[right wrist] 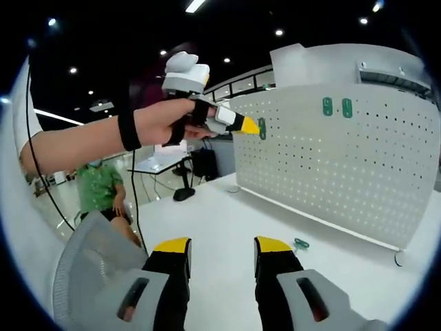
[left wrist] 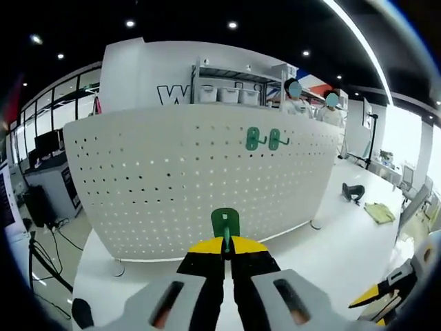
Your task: Insert the hook assembly into the mounting plate slot until the hook locks in place.
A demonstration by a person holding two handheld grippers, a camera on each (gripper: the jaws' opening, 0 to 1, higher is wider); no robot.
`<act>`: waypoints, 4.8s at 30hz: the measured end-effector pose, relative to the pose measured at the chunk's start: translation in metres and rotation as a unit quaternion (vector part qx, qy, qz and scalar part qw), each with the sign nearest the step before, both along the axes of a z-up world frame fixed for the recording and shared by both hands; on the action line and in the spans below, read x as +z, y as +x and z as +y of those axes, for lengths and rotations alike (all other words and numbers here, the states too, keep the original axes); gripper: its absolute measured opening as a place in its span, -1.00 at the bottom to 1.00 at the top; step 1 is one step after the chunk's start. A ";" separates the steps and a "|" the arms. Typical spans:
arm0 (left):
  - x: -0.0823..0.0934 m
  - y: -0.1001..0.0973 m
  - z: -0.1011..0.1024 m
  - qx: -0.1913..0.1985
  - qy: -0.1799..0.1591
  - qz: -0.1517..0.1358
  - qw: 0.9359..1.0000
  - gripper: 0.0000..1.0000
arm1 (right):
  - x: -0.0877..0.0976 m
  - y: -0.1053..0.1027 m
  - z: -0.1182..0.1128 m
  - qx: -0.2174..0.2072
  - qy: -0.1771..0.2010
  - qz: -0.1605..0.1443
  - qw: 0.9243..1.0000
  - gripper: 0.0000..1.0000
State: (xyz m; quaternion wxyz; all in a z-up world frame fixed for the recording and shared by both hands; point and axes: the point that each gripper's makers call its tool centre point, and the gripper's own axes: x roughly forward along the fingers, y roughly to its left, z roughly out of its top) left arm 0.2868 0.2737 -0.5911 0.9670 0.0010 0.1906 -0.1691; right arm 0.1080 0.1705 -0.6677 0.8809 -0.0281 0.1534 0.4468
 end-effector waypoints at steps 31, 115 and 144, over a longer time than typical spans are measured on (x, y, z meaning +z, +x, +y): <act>0.029 0.047 -0.004 0.026 0.025 -0.046 0.998 -0.96 | -0.006 -0.001 0.000 -0.023 0.002 -0.006 1.000 -0.14; 0.058 0.132 -0.004 0.089 0.048 -0.030 0.994 -0.94 | -0.016 0.001 -0.006 -0.043 0.035 0.023 0.998 -0.20; 0.063 0.139 -0.010 0.094 0.038 -0.050 0.994 -0.84 | -0.018 0.000 -0.016 -0.059 0.053 0.028 0.996 -0.24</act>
